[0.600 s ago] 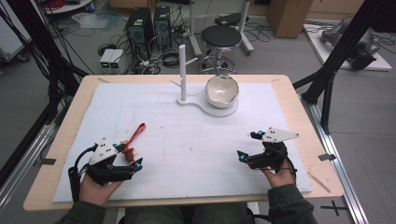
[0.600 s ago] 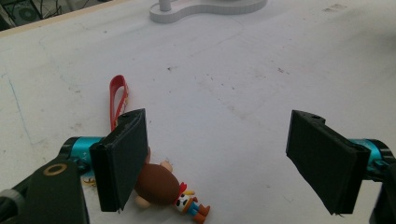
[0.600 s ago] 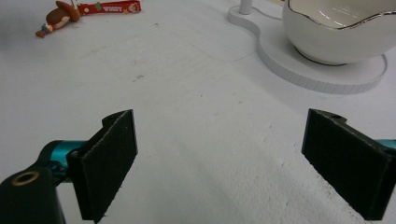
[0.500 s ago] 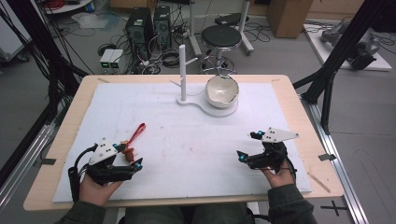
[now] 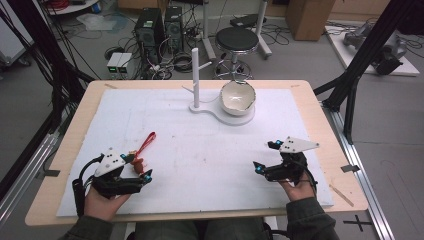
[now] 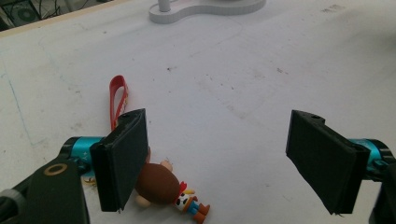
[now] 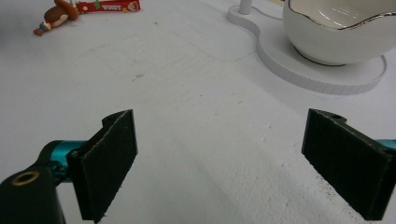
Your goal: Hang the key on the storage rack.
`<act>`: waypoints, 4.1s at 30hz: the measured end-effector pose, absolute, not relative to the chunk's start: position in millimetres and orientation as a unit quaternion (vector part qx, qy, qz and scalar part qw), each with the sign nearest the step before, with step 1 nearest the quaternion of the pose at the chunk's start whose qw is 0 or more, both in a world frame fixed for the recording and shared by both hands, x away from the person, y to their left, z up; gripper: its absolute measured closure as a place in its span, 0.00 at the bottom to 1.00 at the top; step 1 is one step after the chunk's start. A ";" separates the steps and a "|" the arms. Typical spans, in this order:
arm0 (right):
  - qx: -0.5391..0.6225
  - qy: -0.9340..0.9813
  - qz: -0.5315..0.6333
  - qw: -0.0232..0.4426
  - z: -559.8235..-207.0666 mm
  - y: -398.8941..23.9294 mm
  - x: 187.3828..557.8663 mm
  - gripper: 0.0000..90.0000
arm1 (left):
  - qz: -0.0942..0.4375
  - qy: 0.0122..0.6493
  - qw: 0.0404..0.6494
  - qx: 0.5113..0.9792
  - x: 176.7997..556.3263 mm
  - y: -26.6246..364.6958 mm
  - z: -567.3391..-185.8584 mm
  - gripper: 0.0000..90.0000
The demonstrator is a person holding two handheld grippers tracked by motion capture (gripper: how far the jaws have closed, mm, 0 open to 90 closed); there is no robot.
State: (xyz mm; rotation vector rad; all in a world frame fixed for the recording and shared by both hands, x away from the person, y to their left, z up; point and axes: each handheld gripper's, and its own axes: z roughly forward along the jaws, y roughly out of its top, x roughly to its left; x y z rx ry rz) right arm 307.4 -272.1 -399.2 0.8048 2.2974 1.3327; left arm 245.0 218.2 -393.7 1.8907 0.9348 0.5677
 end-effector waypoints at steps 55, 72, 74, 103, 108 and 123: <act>0.279 0.808 0.484 0.187 -394.4 -269.2 308.7 0.10 | 0.209 0.391 0.420 0.792 320.1 230.8 -358.5 0.41; 0.279 0.806 0.488 0.185 -395.1 -269.8 309.5 0.10 | 0.184 0.403 0.353 0.824 354.0 231.3 -373.8 0.49; 0.279 0.806 0.489 0.185 -395.1 -269.8 309.6 0.10 | 0.181 0.406 0.345 0.827 356.6 230.0 -376.9 0.50; 0.277 0.804 0.494 0.181 -396.5 -273.7 310.0 0.10 | 0.141 0.442 0.250 0.850 383.8 224.5 -412.3 0.70; 0.276 0.803 0.496 0.181 -396.5 -273.2 310.1 0.10 | 0.139 0.442 0.246 0.851 384.2 222.4 -414.8 0.76; 0.276 0.802 0.497 0.183 -396.1 -273.9 309.8 0.10 | 0.135 0.441 0.238 0.855 385.3 219.1 -417.8 0.88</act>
